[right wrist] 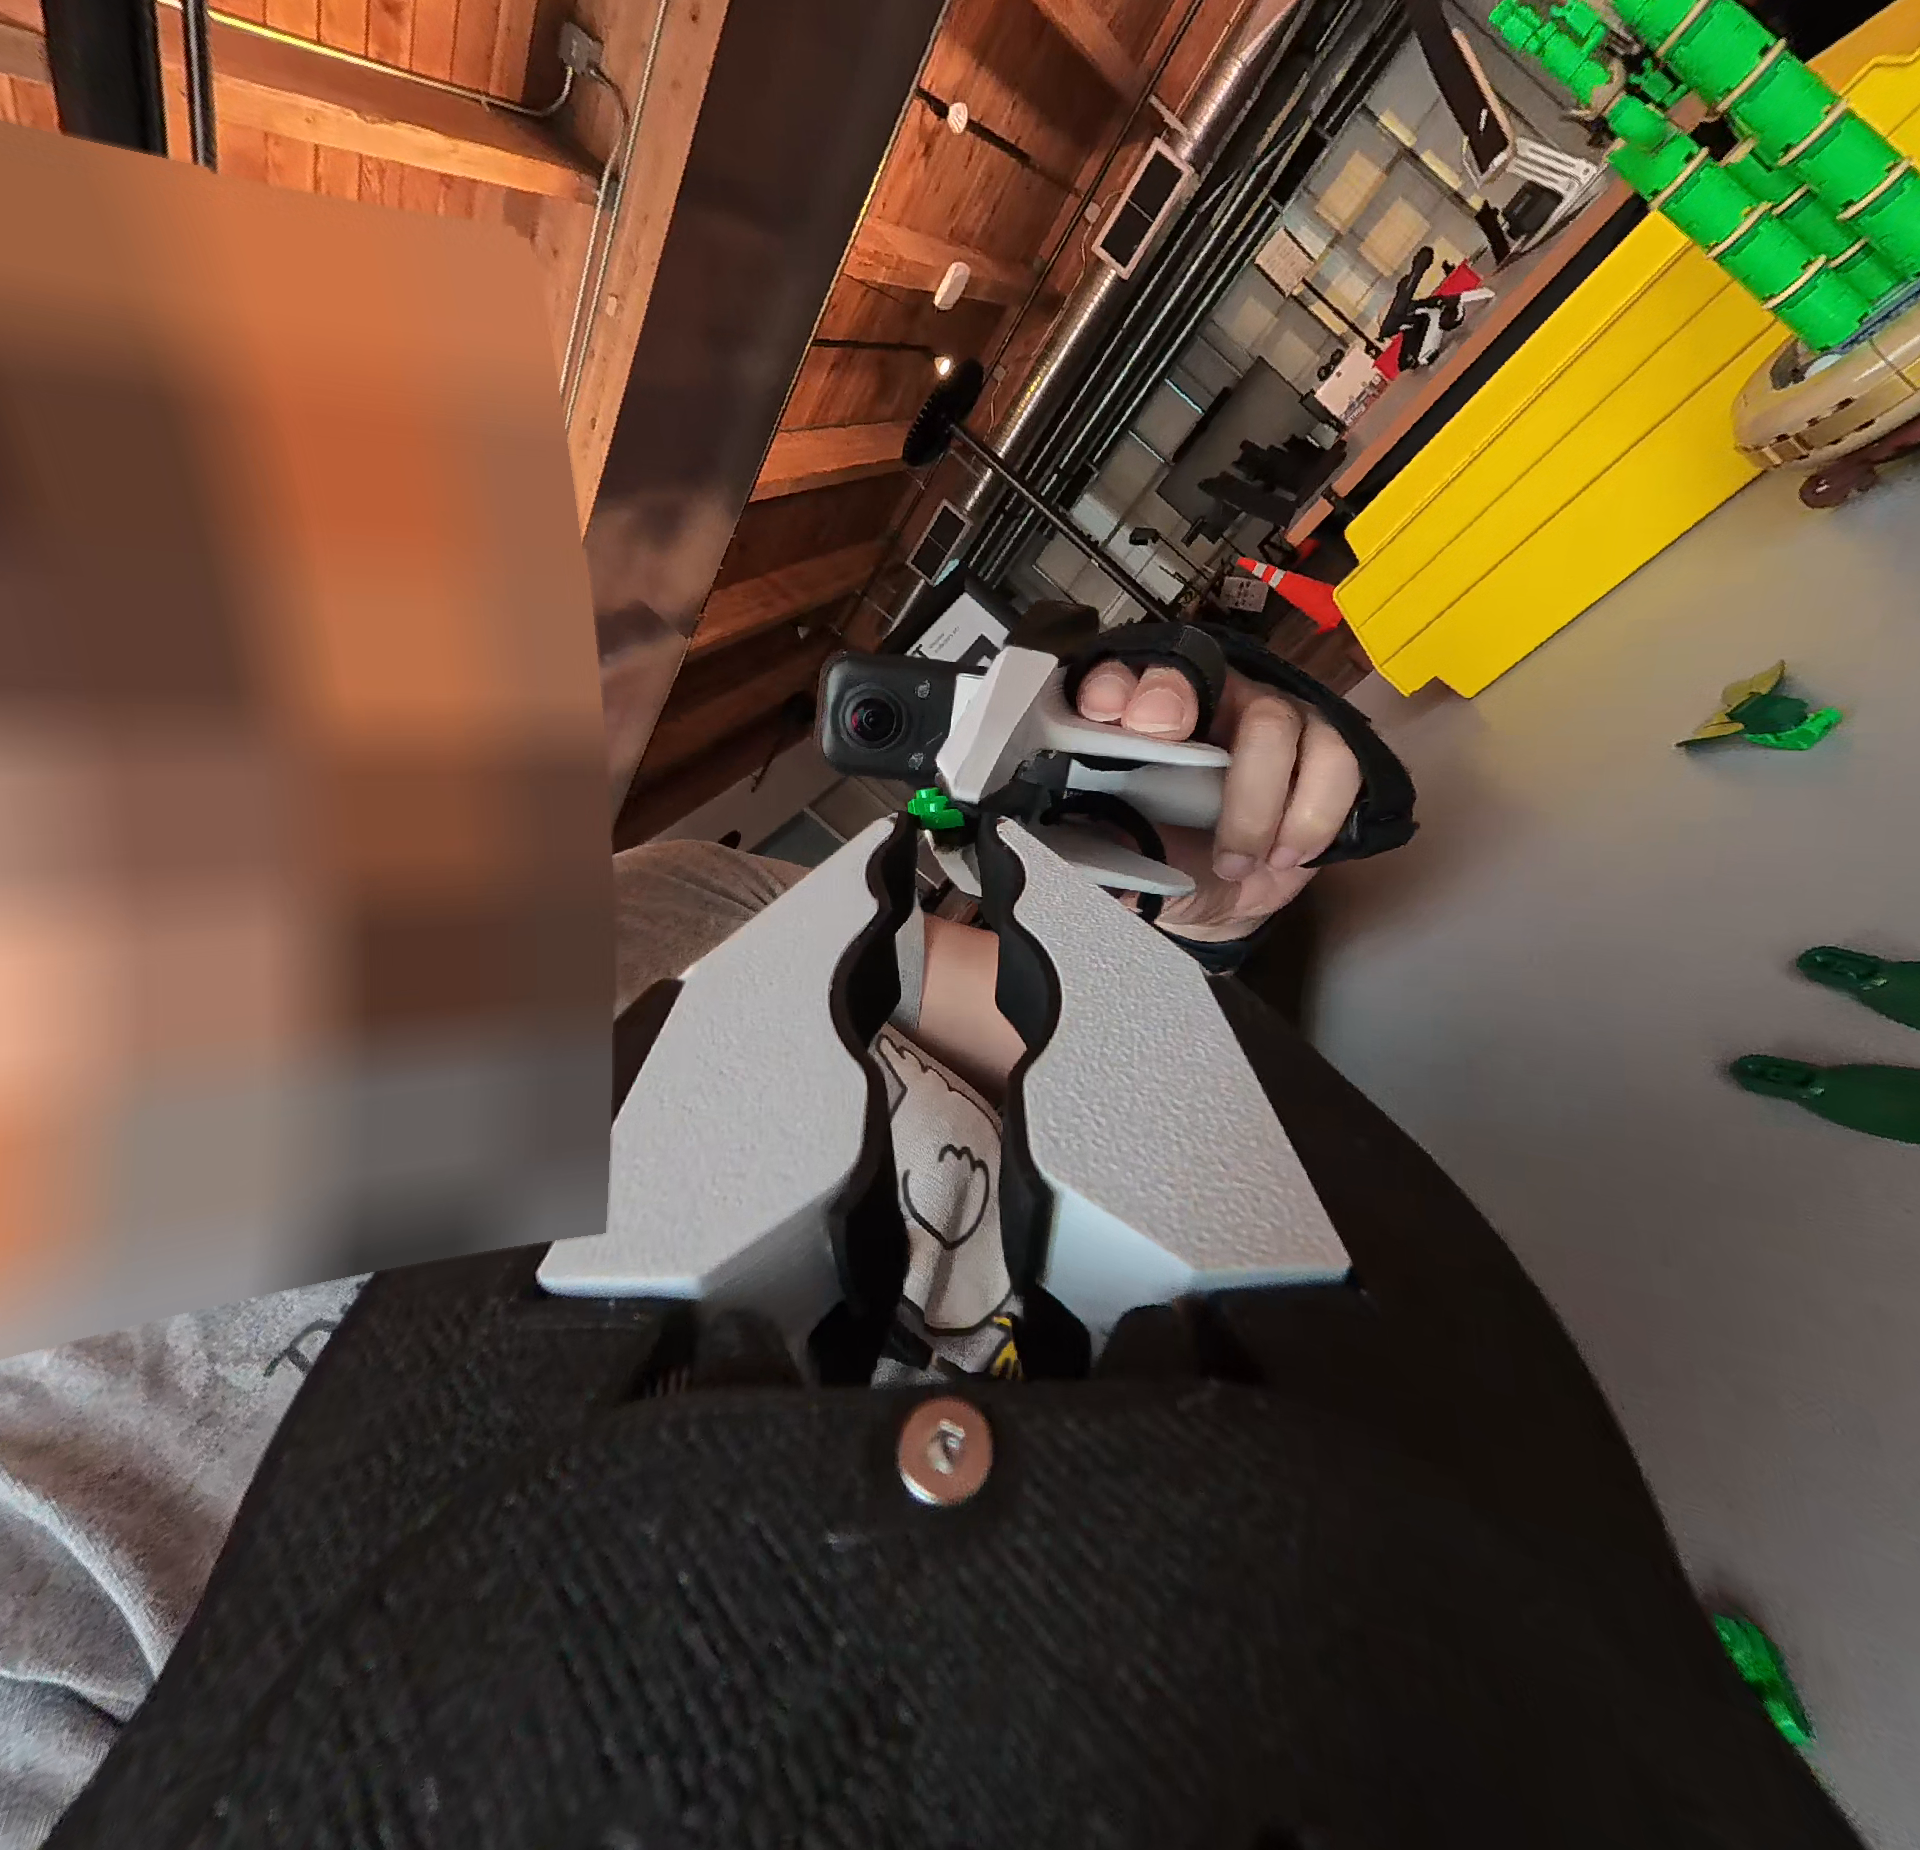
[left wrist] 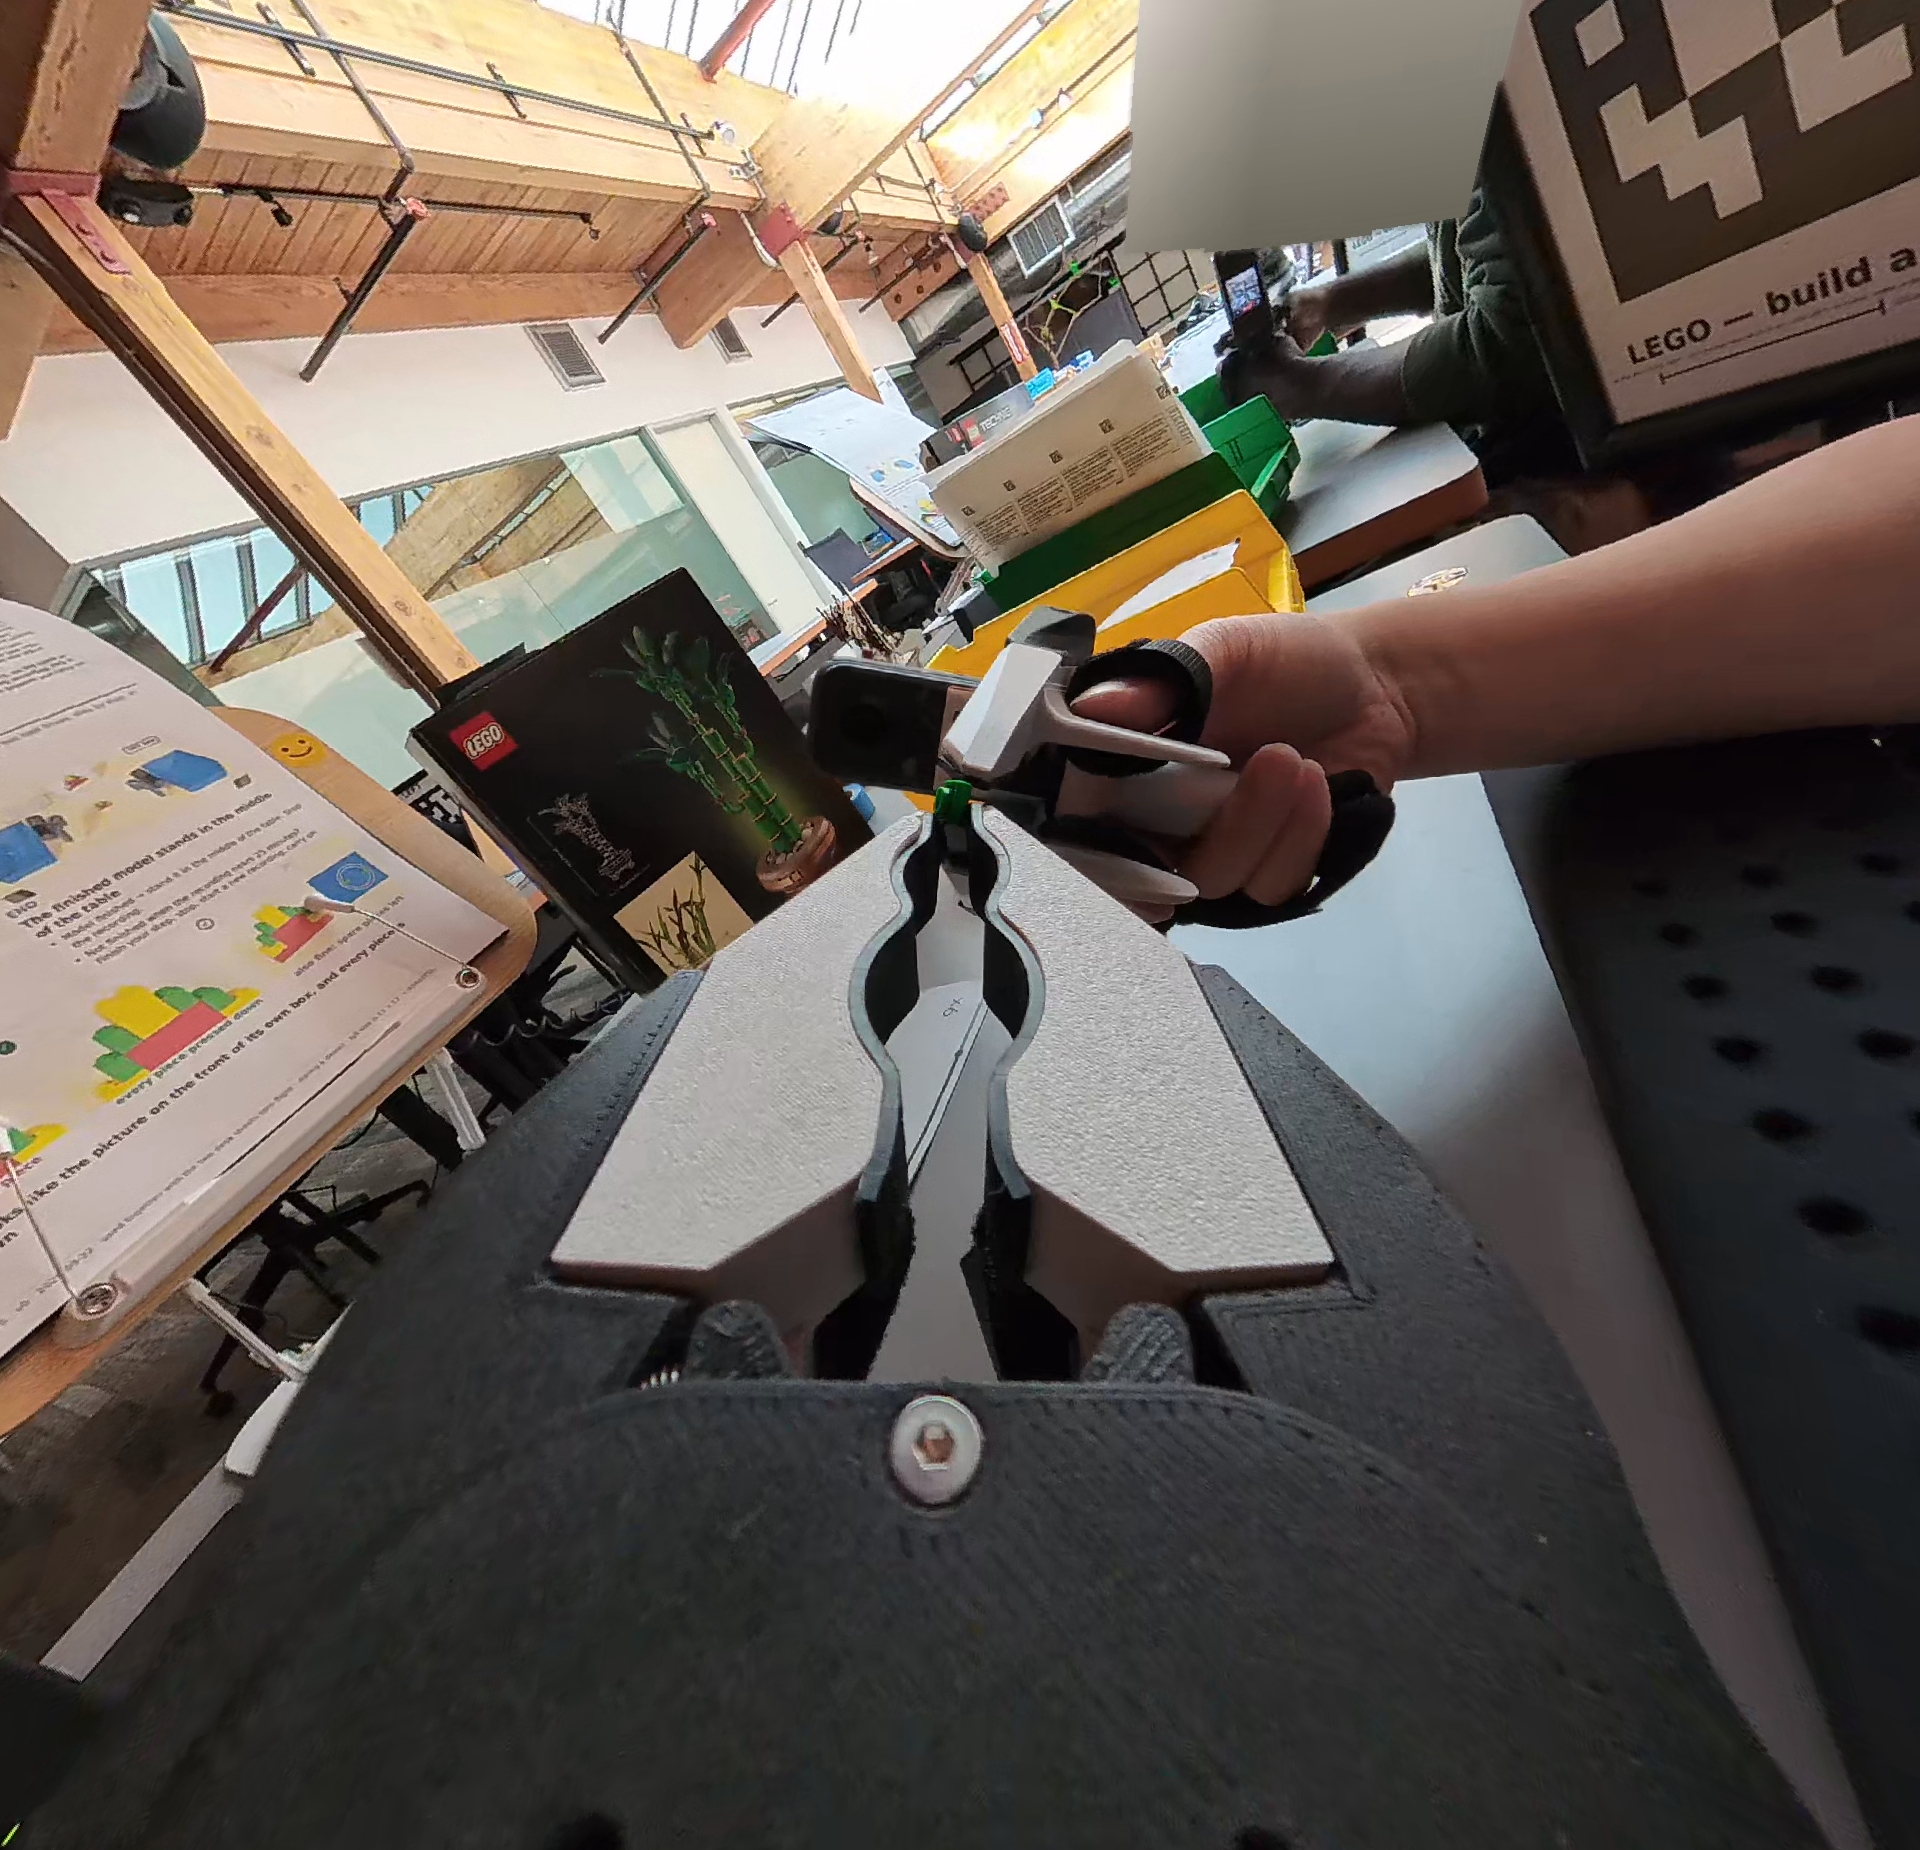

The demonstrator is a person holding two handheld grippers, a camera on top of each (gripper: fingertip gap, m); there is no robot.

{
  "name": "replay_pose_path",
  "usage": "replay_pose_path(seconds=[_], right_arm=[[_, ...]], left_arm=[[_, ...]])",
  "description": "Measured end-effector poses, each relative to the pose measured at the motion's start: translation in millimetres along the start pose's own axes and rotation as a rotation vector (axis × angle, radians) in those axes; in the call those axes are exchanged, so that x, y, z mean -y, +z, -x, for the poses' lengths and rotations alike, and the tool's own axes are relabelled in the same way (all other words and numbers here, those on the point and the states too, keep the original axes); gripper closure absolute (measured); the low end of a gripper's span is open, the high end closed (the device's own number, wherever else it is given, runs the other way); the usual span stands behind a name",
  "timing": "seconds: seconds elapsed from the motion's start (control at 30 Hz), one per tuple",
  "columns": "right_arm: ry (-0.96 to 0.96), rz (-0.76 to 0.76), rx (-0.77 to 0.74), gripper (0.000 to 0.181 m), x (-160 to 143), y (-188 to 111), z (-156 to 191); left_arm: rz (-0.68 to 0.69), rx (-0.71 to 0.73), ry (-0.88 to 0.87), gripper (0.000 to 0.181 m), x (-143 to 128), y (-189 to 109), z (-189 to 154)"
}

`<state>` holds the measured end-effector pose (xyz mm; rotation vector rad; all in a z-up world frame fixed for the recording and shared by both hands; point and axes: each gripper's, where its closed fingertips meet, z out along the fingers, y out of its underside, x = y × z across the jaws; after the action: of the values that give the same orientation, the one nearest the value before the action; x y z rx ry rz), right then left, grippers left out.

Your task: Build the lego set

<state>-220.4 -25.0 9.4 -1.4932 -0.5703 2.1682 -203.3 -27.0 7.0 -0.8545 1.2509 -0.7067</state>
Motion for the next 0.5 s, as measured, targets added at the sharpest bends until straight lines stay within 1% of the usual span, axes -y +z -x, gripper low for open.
replay_pose_path(seconds=[0.07, 0.37, 0.5], right_arm=[[0.012, -0.007, -0.006, 0.174, 0.2, -0.2, -2.6], [0.016, 0.001, -0.015, 0.174, -0.7, -1.4, -3.2], [-0.047, 0.003, -0.029, 0.171, 1.8, -3.5, -0.4]], left_arm=[[0.007, 0.011, 0.010, 0.175, -1.5, -0.3, 1.9], [0.025, 0.017, 0.053, 0.176, -3.3, 0.3, 0.6], [0.008, 0.006, 0.044, 0.176, 0.1, -0.1, -1.1]])
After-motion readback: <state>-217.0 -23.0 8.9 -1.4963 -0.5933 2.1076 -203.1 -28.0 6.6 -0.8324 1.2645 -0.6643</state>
